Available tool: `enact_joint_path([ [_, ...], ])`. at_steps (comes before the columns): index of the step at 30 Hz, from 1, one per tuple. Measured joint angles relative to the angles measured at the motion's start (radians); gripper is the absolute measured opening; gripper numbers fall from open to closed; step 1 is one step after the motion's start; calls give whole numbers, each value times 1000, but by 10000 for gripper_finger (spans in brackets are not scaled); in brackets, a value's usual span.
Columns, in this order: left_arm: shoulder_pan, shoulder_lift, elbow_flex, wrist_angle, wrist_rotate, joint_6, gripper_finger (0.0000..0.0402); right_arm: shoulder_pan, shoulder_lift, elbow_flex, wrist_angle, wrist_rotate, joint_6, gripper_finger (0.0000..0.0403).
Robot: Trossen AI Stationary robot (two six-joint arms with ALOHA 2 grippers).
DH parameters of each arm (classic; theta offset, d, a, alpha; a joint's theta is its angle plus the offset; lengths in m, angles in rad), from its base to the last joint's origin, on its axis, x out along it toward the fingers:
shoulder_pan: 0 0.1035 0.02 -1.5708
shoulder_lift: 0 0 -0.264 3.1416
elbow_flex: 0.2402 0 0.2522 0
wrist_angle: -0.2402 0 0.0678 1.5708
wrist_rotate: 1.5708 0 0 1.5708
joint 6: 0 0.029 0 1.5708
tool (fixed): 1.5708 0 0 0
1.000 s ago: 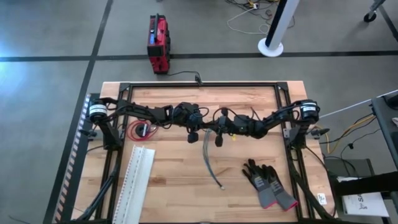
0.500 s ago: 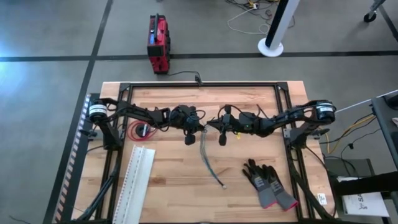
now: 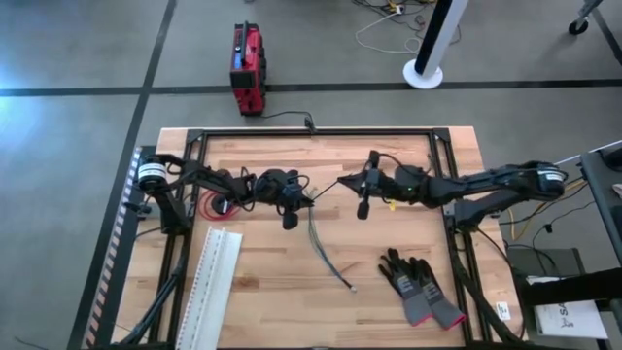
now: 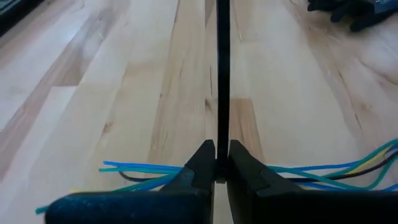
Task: Ziptie cables
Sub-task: Wrap the cable wires with black zip tie
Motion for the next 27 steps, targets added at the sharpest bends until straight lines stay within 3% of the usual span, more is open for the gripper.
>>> enact_joint_path([
  [6, 0, 1, -52, 40, -4, -23, 5, -1, -104, 1, -81, 30, -5, 0],
  [11, 0, 2, -51, 46, -4, -32, 5, 3, -53, -18, -85, 3, 40, 8],
  [17, 0, 2, -51, 56, -4, -41, 5, 5, 141, -38, -55, -17, 140, 83],
  [21, 0, 2, -49, 59, -3, -41, 5, 10, 316, -38, 72, -17, 153, 135],
  [27, 0, 2, -28, 63, -3, -37, 5, 10, 584, 12, 308, -44, 160, 166],
])
